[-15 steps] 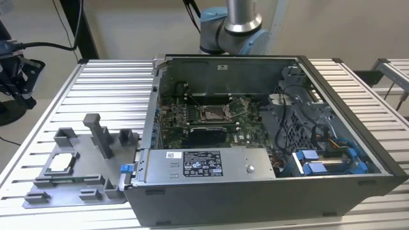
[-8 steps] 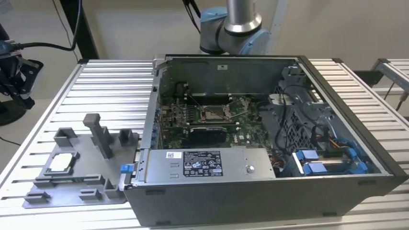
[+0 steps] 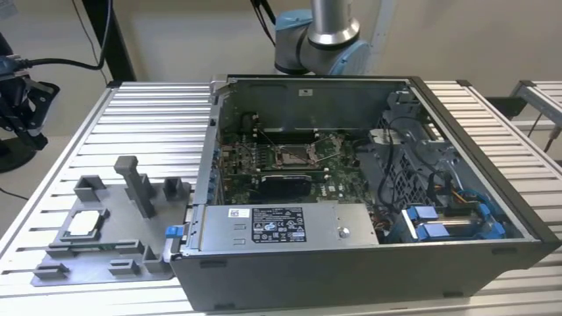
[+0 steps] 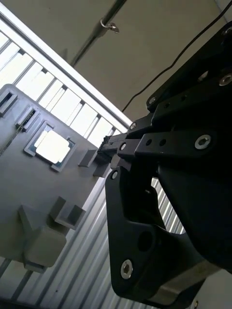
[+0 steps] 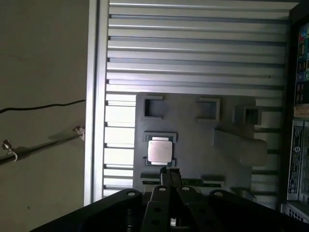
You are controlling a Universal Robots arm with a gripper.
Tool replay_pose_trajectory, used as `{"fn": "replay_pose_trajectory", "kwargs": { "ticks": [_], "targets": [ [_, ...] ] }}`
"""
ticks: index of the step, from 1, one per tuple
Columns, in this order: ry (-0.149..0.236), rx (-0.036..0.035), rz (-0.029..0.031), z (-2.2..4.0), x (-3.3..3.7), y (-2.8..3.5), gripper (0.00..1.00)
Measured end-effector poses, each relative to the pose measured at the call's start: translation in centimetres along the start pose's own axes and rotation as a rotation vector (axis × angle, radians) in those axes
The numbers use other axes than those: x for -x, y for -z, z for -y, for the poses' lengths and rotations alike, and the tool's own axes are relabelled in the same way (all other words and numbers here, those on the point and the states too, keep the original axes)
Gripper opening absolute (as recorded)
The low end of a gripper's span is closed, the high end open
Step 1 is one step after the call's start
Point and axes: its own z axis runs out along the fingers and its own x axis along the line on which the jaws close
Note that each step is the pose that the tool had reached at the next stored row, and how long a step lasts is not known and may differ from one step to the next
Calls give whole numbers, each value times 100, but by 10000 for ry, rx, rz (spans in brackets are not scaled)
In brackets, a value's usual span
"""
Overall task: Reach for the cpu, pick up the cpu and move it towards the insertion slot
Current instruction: 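Reach for the cpu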
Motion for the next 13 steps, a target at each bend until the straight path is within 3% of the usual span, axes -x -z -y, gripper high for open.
{"fn": "replay_pose_trajectory", "kwargs": {
  "ticks": [5, 6, 13],
  "targets": [
    [0, 0, 0, -2, -1, 0, 0],
    [0, 0, 0, -2, 0, 0, 100],
    [0, 0, 0, -4, -1, -1, 100]
  ]
}}
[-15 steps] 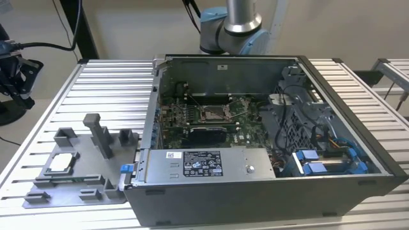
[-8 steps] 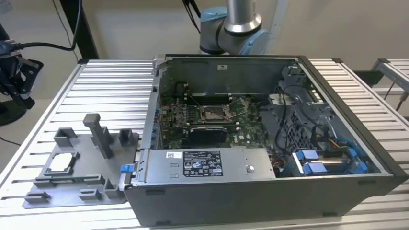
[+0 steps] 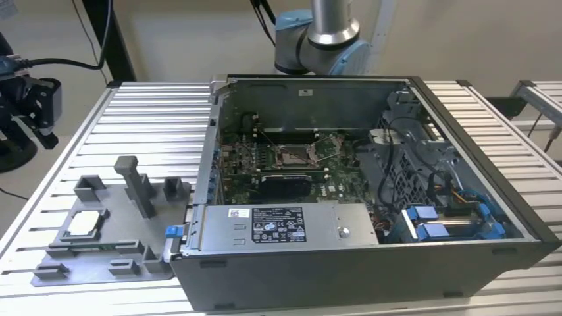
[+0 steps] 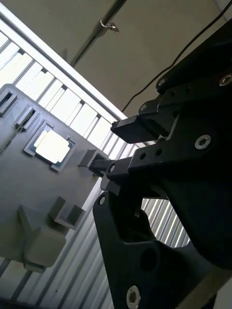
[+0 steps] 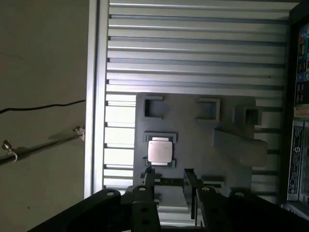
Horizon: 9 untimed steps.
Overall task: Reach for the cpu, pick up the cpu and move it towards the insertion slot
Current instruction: 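Reach for the cpu, then pick up the cpu and move it towards the insertion slot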
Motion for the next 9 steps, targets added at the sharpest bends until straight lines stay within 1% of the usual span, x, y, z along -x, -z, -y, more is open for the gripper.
{"fn": "replay_pose_trajectory", "kwargs": {
  "ticks": [9],
  "targets": [
    [0, 0, -1, -5, -1, -9, 100]
  ]
}}
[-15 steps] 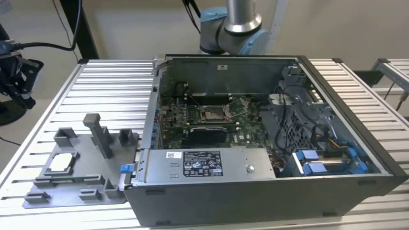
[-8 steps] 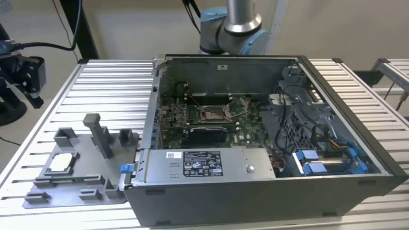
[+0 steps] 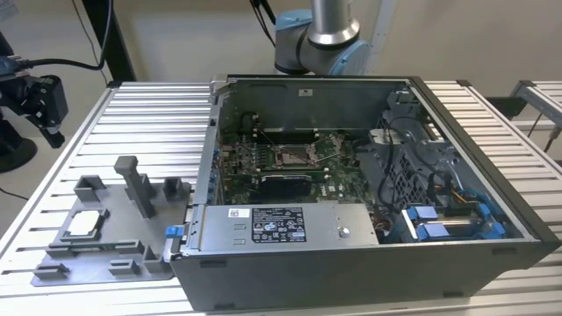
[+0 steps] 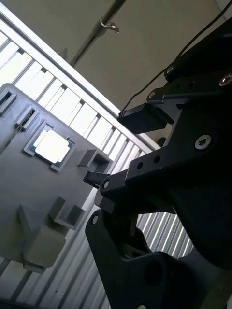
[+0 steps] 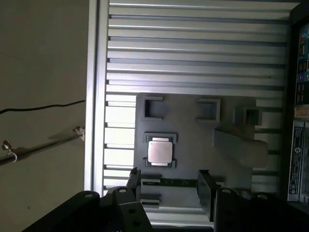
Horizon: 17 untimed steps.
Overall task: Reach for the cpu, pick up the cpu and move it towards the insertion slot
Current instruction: 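Pick up the cpu and move it towards the insertion slot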
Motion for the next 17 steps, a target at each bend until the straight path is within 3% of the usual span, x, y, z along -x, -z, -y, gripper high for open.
{"fn": "replay_pose_trajectory", "kwargs": {
  "ticks": [17],
  "targets": [
    [0, 0, 0, 3, 0, -70, 100]
  ]
}}
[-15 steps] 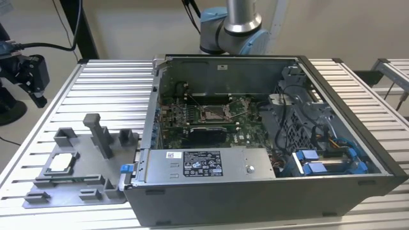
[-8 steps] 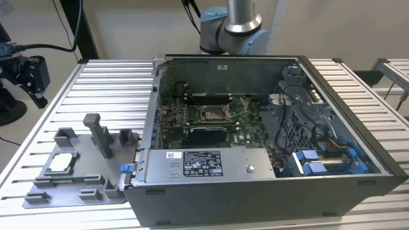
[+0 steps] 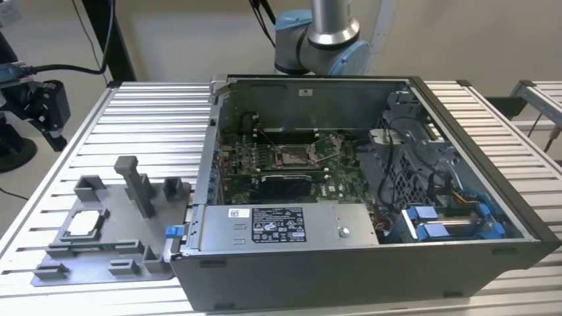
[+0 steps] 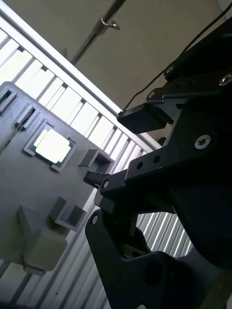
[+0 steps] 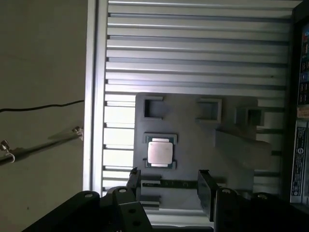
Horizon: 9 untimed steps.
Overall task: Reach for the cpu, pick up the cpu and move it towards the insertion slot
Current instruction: 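Pick up the cpu and move it towards the insertion slot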
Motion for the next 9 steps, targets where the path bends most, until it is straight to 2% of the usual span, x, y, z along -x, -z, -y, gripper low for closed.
{"fn": "replay_pose_trajectory", "kwargs": {
  "ticks": [9],
  "targets": [
    [0, 1, 1, 1, 0, -38, 100]
  ]
}}
